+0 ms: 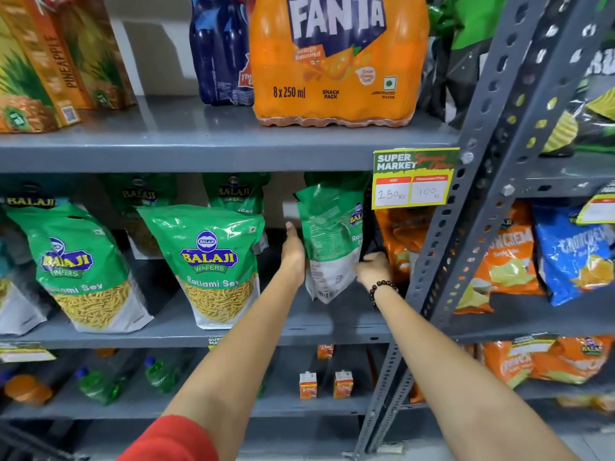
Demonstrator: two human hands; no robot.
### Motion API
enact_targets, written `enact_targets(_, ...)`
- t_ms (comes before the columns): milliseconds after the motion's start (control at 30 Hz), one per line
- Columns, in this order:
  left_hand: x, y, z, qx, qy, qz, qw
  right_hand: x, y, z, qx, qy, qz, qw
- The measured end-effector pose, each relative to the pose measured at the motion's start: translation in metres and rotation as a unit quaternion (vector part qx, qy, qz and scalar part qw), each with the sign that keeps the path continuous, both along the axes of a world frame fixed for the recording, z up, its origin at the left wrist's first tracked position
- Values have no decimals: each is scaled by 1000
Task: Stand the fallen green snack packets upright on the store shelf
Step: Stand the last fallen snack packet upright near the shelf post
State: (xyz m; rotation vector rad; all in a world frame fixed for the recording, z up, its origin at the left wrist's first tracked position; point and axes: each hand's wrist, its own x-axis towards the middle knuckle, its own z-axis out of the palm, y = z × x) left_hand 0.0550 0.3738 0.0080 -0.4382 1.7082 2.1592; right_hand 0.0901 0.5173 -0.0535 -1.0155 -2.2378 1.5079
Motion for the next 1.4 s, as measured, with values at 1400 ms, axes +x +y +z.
enact_targets(1400, -17, 29, -55, -136, 178, -130, 966, 2, 8, -2, -1, 73, 42, 996)
